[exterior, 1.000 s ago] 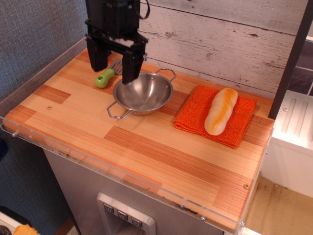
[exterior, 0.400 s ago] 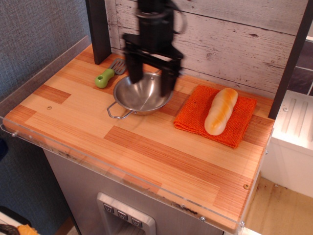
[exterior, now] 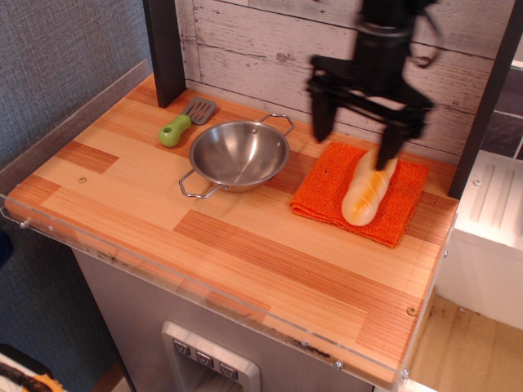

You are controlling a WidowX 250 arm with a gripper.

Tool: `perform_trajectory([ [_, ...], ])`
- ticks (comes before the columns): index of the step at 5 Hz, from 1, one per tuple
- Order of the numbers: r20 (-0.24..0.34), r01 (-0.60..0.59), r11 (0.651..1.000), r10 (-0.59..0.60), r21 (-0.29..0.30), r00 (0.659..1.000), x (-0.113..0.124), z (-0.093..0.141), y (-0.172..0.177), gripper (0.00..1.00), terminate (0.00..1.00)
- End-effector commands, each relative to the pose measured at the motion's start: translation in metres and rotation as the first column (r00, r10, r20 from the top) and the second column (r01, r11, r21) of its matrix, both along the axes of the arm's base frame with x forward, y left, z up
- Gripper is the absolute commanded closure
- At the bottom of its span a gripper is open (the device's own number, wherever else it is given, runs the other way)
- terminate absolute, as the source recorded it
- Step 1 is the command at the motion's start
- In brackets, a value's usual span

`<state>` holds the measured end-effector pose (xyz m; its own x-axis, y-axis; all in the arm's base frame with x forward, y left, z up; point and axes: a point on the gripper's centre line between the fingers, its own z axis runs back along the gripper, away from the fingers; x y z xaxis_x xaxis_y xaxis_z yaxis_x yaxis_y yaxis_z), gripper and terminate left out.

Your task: Pick up the bread and place it in front of the green spatula

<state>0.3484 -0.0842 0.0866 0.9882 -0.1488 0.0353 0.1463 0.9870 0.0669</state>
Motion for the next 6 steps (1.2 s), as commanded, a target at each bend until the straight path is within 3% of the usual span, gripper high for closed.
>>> perform_trajectory([
  [1,-0.031,-0.065,0.997,0.066,0.041,0.997,0.008,-0.018,-0.017,0.00,0.00],
  [2,-0.067,-0.115,0.991,0.120,0.071,0.991,0.001,-0.030,-0.005,0.00,0.00],
  [4,-0.029,-0.138,0.984,0.142,0.113,0.989,0.001,-0.036,0.004,0.00,0.00],
  [5,0.002,-0.122,0.986,0.122,0.111,0.993,0.003,-0.053,0.003,0.00,0.00],
  [6,-0.009,-0.116,0.988,0.117,0.097,0.993,0.002,-0.061,0.002,0.00,0.00],
])
